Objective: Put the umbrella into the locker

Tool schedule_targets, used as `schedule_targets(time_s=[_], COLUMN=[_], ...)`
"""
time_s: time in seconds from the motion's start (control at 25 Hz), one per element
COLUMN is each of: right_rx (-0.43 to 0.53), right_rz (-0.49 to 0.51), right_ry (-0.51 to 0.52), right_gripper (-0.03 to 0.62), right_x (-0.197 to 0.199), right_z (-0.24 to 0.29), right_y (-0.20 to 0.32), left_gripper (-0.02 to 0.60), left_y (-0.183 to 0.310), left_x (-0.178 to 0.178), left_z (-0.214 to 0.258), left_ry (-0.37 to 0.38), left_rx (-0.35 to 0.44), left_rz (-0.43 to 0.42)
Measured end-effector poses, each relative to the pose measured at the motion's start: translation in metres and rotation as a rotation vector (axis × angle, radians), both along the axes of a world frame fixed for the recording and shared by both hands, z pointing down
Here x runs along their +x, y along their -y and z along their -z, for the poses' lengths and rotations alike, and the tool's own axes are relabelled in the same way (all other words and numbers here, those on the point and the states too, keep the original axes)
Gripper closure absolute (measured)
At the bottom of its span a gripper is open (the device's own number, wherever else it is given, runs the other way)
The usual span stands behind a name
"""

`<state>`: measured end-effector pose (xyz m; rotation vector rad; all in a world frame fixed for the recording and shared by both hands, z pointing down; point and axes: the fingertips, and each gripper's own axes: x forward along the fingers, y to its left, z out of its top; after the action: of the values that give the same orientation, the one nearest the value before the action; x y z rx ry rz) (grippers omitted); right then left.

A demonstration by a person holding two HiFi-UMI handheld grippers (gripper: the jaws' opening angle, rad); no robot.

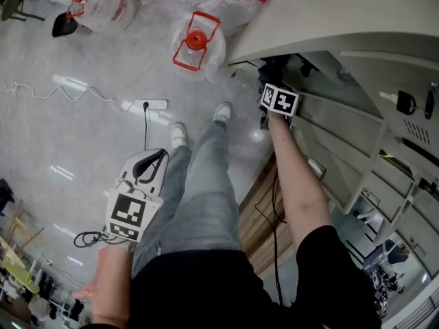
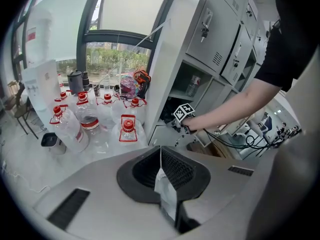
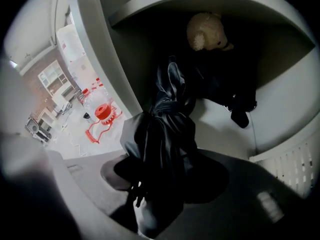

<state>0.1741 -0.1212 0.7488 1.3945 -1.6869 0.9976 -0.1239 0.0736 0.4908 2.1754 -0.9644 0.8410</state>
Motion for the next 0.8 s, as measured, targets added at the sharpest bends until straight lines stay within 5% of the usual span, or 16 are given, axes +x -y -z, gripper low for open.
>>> schedule_targets(time_s=[0.8], right_rx=[-0.078], right_rz=[0.031], right_ry=[-0.029], right_gripper=[0.339], right_x=[0.011], right_z=[-0.020], right_y=[-0.001], left_gripper=[0.571], left_y=[0.006], left_x=[0.000], left_z=[-0.004], left_ry=[0.000], left_rx=[-0.016], left_rz=[0.015])
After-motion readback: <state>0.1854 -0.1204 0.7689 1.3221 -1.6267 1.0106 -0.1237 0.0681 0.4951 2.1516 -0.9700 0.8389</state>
